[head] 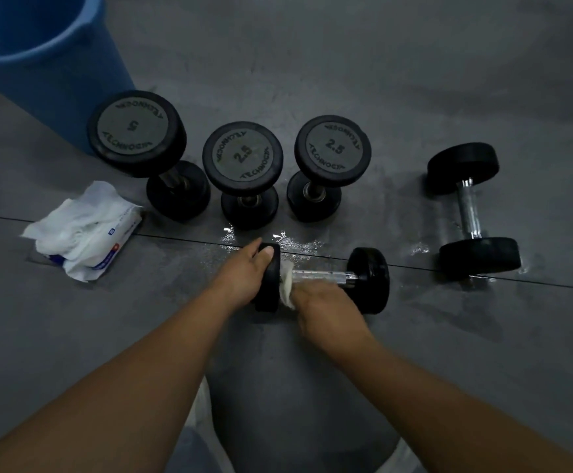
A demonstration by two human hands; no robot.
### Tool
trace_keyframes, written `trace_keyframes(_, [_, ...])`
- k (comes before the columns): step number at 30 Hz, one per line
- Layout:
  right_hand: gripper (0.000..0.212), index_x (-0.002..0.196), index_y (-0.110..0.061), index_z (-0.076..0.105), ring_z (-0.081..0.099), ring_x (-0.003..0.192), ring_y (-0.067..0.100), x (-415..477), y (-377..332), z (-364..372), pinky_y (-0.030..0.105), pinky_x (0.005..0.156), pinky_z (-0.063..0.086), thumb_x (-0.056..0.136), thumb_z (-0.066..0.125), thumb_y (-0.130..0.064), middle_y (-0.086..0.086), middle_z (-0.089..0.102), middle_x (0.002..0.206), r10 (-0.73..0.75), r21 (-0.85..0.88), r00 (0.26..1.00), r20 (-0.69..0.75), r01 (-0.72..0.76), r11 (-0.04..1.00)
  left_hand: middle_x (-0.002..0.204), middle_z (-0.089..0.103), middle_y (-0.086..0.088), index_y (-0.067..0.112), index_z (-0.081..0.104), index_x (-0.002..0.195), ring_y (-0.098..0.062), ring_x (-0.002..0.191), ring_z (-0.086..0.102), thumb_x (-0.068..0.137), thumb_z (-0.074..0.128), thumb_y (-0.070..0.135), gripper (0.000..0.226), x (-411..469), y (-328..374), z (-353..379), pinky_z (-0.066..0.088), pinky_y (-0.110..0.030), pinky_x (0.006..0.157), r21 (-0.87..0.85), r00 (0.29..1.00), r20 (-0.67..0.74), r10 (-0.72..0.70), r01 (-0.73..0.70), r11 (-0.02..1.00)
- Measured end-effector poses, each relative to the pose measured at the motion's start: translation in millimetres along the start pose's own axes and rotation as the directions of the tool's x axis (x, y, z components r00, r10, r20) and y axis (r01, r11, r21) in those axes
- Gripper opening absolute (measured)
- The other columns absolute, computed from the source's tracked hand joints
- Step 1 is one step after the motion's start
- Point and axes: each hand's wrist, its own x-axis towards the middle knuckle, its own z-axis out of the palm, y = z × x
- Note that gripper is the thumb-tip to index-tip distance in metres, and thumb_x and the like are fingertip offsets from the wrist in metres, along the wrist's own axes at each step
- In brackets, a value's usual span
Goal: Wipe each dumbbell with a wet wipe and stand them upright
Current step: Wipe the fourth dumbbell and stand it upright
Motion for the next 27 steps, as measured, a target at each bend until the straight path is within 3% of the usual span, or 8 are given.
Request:
trace_keyframes(4, [0.060, 0.139, -0.031, 0.032, 0.056, 0.094, 0.029, 21, 3, -7, 0.039, 0.073, 0.046, 0.086, 0.044, -0.006, 0.005, 0.045, 0.115, 0.256, 0.166, 0.966, 0.043, -0.259, 0.951, 0.149, 0.046, -0.004, 0.022, 0.034, 0.151, -0.018, 0.135, 0.044, 0.102, 0.044, 0.041, 0.054, -3, -1, 4, 0.031, -0.022, 0.105, -0.034, 1.000, 0.007, 0.011, -0.011, 0.999])
trace_keyframes(7, [0.039, 0.125, -0.019, 0.049, 0.050, 0.108, 0.029, 31, -14, 3, 0.038, 0.082, 0.039, 0.087, 0.044, -0.014, 0.007, 0.045, 0.120, 0.242, -0.036, 0.969, -0.045, -0.244, 0.969, 0.150, 0.045, -0.006, 0.023, 0.032, 0.152, -0.018, 0.134, 0.045, 0.102, 0.044, 0.040, 0.054, -7, -4, 5, 0.031, -0.022, 0.104, -0.056, 1.000, 0.011, 0.021, -0.020, 0.998])
trace_keyframes(9, [0.044, 0.124, -0.012, 0.053, 0.050, 0.117, 0.028, 20, -23, 12, 0.039, 0.091, 0.040, 0.081, 0.051, -0.017, 0.008, 0.054, 0.124, 0.180, -0.062, 0.983, -0.035, -0.182, 0.981, 0.150, 0.045, -0.006, 0.023, 0.031, 0.152, -0.018, 0.134, 0.045, 0.102, 0.044, 0.039, 0.054, -7, -7, 5, 0.031, -0.023, 0.106, -0.060, 1.000, 0.016, 0.018, -0.017, 0.998])
trace_keyframes(13, [0.029, 0.099, -0.012, 0.064, 0.062, 0.089, 0.028, 11, -6, 7, 0.035, 0.078, 0.044, 0.074, 0.050, -0.015, 0.006, 0.067, 0.091, 0.103, 0.052, 0.993, -0.058, -0.100, 0.994, 0.151, 0.043, -0.005, 0.024, 0.031, 0.152, -0.018, 0.136, 0.043, 0.102, 0.044, 0.040, 0.054, -10, -9, 6, 0.031, -0.027, 0.113, -0.058, 0.999, 0.007, 0.034, -0.033, 0.998])
trace_keyframes(15, [0.025, 0.099, -0.017, 0.060, 0.058, 0.092, 0.026, 20, 0, 1, 0.036, 0.079, 0.041, 0.077, 0.050, -0.012, 0.003, 0.064, 0.095, 0.164, 0.049, 0.984, -0.073, -0.161, 0.986, 0.150, 0.046, -0.004, 0.024, 0.031, 0.152, -0.017, 0.134, 0.045, 0.102, 0.044, 0.040, 0.054, -12, -11, 8, 0.032, -0.030, 0.114, -0.085, 1.000, 0.004, 0.030, -0.030, 0.996])
trace_keyframes(18, [0.033, 0.117, -0.017, 0.052, 0.053, 0.106, 0.025, 28, -6, 11, 0.036, 0.089, 0.036, 0.084, 0.046, -0.014, 0.003, 0.059, 0.113, 0.049, -0.058, 0.998, 0.041, -0.047, 0.997, 0.147, 0.050, -0.003, 0.027, 0.032, 0.152, -0.012, 0.129, 0.049, 0.101, 0.047, 0.040, 0.054, -16, -17, 11, 0.034, -0.029, 0.112, -0.115, 0.999, -0.004, 0.033, -0.033, 0.993])
trace_keyframes(22, [0.012, 0.093, -0.014, 0.060, 0.063, 0.081, 0.033, 30, 6, -5, 0.036, 0.072, 0.043, 0.084, 0.053, -0.017, 0.009, 0.067, 0.087, -0.027, -0.206, 0.998, 0.049, 0.037, 0.978, 0.144, 0.052, 0.000, 0.031, 0.031, 0.152, -0.009, 0.123, 0.050, 0.101, 0.047, 0.040, 0.054, -22, -23, 13, 0.035, -0.023, 0.105, -0.116, 0.999, -0.005, 0.049, -0.050, 0.992])
trace_keyframes(27, [0.044, 0.135, -0.010, 0.040, 0.055, 0.105, 0.033, 25, -5, -2, 0.040, 0.081, 0.046, 0.091, 0.039, -0.009, 0.011, 0.055, 0.118, 0.039, -0.263, 0.992, 0.117, -0.006, 0.965, 0.139, 0.055, 0.000, 0.038, 0.031, 0.151, -0.010, 0.116, 0.052, 0.100, 0.046, 0.044, 0.053, -22, -29, 16, 0.036, -0.021, 0.097, -0.091, 0.998, -0.032, 0.060, -0.063, 0.994])
